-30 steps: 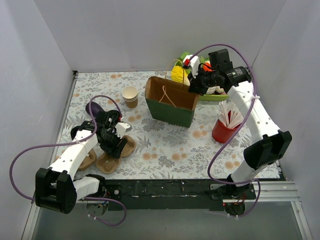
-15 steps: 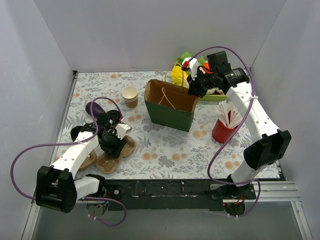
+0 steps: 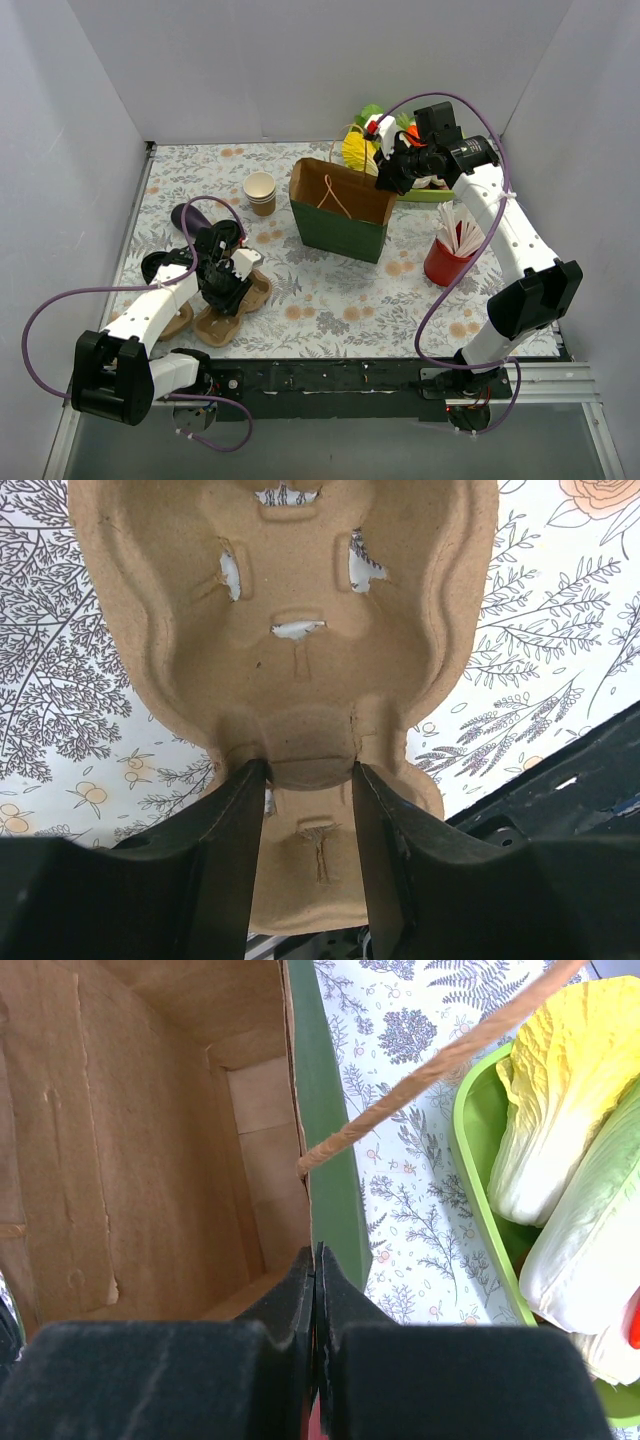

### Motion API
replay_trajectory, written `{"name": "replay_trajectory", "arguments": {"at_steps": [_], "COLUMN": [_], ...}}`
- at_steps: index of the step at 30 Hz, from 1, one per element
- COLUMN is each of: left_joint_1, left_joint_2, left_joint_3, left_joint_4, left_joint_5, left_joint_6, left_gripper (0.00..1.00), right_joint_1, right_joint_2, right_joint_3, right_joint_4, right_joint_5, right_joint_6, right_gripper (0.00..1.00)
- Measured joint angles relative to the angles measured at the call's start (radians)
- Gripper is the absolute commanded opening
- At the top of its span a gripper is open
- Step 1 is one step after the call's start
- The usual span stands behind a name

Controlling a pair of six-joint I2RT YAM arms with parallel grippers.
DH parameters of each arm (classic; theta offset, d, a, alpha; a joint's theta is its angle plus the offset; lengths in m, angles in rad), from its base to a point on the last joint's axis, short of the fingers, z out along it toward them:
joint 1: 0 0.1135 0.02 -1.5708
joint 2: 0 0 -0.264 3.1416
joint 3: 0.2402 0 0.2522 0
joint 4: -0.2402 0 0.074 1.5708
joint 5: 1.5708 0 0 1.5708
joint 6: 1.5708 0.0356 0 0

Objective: Pack the takeout coffee

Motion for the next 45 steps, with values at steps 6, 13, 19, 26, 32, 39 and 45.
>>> {"name": "replay_trajectory", "arguments": {"at_steps": [6,13,19,26,32,39,45], "left_joint_1": [0.0,0.0,0.0,0.024,0.036,-0.026,-0.108], "left_joint_2": [0.002,-0.064,-0.12,0.02,0.143,0.271,0.344], "left_joint_3": [0.0,0.068,0.39,0.834,1.045,1.052,0.999], "left_joint_4": [0.003,-0.124,-0.196,-0.098,0.211,0.563,0.698], "left_joint_5": [0.0,0.07,0.232,0.367,0.44,0.501,0.518], "left_joint_6": [-0.008,0.039,-0.012,-0.186,-0.311,-0.453,-0.514], "left_gripper": [0.0,0.0,0.0,0.0,0.0,0.0,0.0], "right_joint_1": [0.0,0.0,0.0,0.0,0.0,0.038,0.08], "right_joint_2": [0.0,-0.01,-0.071,-0.143,-0.174,-0.211,-0.213], "right_joint_3": [0.0,-0.029,-0.13,-0.203,-0.238,-0.281,-0.282], "right_joint_4": [0.002,0.014,0.04,0.062,0.075,0.12,0.153], "right_joint_5": [0.0,0.003,0.016,0.013,-0.019,-0.053,-0.062], "right_joint_6": [0.002,-0.019,-0.059,-0.119,-0.163,-0.176,-0.144], "right_gripper": [0.01,0.01,0.01,0.01,0.01,0.01,0.01]}}
